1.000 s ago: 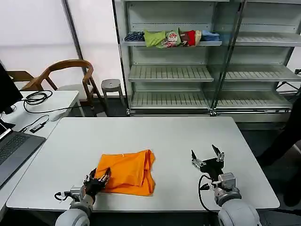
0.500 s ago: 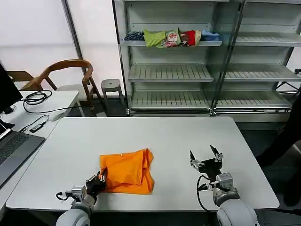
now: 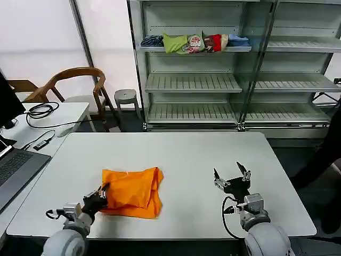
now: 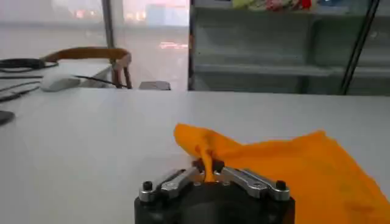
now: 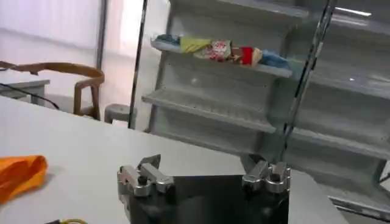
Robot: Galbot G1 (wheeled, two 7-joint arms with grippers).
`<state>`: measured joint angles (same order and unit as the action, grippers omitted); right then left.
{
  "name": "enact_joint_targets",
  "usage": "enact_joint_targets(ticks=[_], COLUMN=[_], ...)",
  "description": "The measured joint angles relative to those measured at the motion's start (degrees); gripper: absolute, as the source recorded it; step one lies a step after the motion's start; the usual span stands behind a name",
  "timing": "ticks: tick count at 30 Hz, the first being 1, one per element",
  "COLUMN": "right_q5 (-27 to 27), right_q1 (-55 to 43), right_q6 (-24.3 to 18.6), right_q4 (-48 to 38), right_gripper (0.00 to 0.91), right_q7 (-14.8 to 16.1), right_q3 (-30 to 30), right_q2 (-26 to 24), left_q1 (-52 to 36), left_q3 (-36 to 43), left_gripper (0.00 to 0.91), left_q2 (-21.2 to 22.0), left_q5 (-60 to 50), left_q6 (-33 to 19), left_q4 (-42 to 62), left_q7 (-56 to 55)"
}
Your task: Fold and organize the clothes.
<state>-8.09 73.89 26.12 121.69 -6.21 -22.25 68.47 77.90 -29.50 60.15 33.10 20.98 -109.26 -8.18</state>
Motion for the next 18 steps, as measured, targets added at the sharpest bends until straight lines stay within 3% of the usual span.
enact_joint_targets(ticks=[18], right_q5=[-0.9], right_q1=[-2.3], right_q6=[-1.0], right_q4=[-1.0], right_gripper=[0.907], right_q7=[0.4], right_q3=[1.6], right_q2=[0.0], left_q1=[7.0], left_q3=[-23.6], left_gripper=[0.02], left_q2=[-12.4], left_q5=[5.4], left_q6=[3.2], left_q4=[-0.3], left_q7=[6.9])
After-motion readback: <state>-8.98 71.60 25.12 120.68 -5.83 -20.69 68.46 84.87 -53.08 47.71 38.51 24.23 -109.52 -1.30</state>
